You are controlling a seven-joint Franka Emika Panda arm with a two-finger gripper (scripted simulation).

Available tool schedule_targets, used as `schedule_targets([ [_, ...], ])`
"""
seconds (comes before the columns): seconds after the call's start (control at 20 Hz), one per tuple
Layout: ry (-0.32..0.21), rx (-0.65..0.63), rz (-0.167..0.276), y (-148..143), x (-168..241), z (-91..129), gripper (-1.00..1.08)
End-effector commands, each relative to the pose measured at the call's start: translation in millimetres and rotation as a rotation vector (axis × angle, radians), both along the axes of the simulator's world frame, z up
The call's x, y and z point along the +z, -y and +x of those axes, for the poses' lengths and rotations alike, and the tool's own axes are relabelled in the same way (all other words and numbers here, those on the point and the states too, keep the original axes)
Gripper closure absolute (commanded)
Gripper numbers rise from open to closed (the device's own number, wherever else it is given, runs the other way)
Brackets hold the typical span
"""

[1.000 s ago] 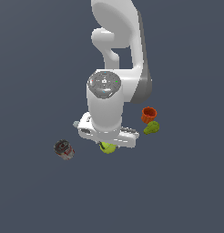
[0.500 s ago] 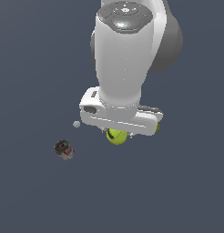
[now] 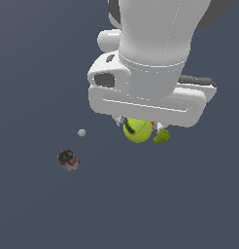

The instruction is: Pick up a designated object from a clutter of objects.

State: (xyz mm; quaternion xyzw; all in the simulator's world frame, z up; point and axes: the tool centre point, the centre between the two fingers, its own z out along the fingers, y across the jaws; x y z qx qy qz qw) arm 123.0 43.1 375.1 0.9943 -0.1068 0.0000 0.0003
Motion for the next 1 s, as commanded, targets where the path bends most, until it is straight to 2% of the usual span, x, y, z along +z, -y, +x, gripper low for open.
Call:
schedule_targets([
  [0.0,0.000,-0.001,0.000,-5,17,3,1.08],
  [0.45,0.000,-0.001,0.000,-14,50,10,1.08],
  [0.95,0.000,-0.001,0.000,-16,57,12,1.08],
])
